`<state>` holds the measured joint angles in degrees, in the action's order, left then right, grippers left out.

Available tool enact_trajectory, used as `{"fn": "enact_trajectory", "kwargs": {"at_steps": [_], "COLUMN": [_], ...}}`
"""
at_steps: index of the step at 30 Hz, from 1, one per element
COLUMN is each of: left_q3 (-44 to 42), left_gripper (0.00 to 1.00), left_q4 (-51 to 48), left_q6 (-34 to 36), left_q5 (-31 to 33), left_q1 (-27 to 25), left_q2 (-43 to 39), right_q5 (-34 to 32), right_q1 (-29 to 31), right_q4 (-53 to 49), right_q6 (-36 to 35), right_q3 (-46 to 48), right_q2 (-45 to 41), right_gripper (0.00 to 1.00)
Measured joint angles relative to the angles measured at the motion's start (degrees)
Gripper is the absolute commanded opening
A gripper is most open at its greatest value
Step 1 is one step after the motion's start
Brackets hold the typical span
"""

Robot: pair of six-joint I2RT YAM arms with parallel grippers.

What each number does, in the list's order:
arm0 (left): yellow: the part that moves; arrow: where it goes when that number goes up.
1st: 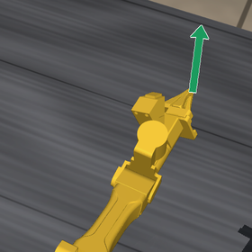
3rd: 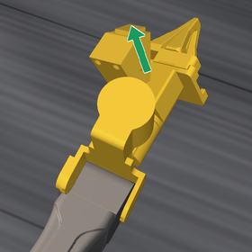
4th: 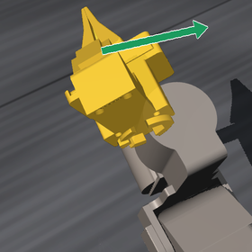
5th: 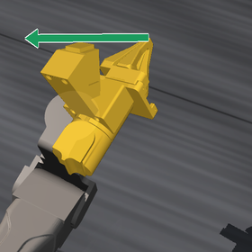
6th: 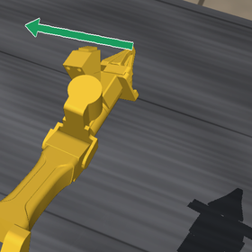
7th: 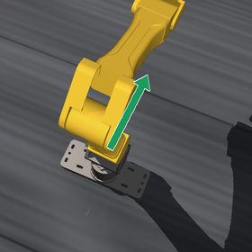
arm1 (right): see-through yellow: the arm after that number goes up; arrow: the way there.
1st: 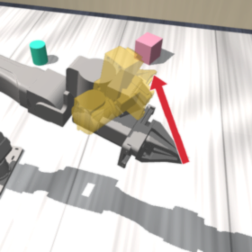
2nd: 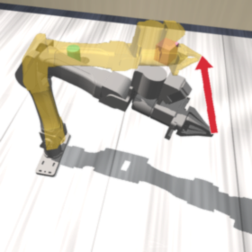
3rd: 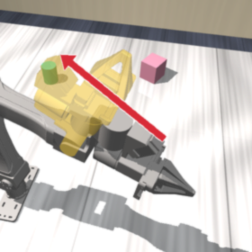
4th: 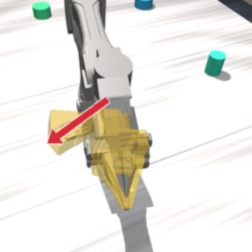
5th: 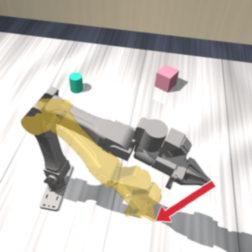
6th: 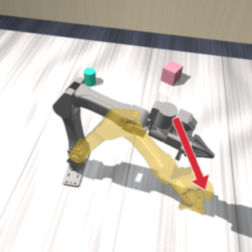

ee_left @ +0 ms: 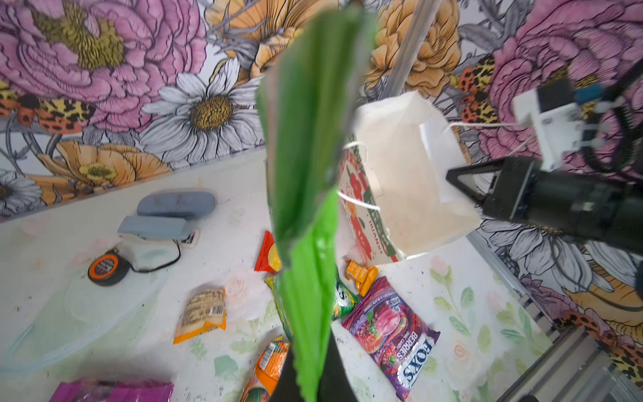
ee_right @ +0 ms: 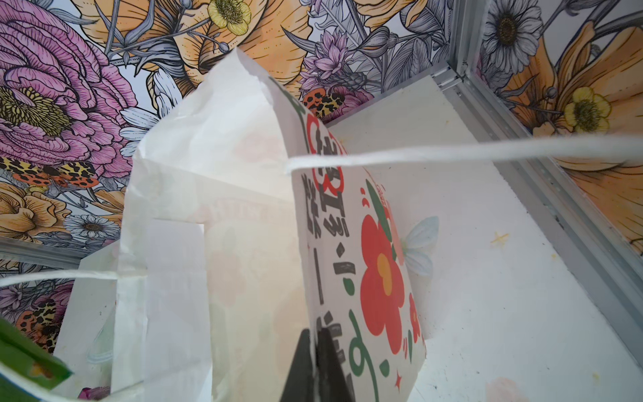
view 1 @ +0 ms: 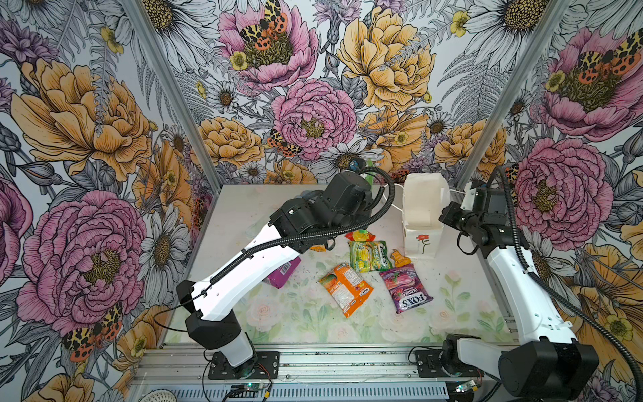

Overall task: Place the snacks into the paper bag
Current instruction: 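Lift the green chip bag with the left gripper toward the paper bag, then lower the chip bag into the paper bag held open by the right gripper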

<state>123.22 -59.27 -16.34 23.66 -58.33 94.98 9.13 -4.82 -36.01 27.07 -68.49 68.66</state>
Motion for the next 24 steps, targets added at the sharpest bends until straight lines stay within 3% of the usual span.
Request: {"fn": "enact_trajectory", "kwargs": {"at_steps": [7, 17, 24], "left_q3": [13.99, 29.77, 34.45], "left_gripper": [0.00, 0.00, 0.00], "left_q4": [0.79, 0.74, 2.14], "left_q6": [5.97, 8.46, 8.85], "left_q5": [-4.02, -13.18, -21.97], "left_q1": [0.13, 0.83, 2.73], "left_q2": [5.22, 15.85, 20.24], "right_q5": [0.20, 0.74, 3.50], "right_q1": [0.94, 3.65, 4.87], "right_q4": [-0.15, -0.15, -0.09], "right_q6": [-0.13, -0.13, -0.15], "right_q3": [-0.33, -2.19, -2.93], "right_q2": [0.76, 2.38, 3.15], "right_gripper": [0.00, 0.00, 0.00]}}
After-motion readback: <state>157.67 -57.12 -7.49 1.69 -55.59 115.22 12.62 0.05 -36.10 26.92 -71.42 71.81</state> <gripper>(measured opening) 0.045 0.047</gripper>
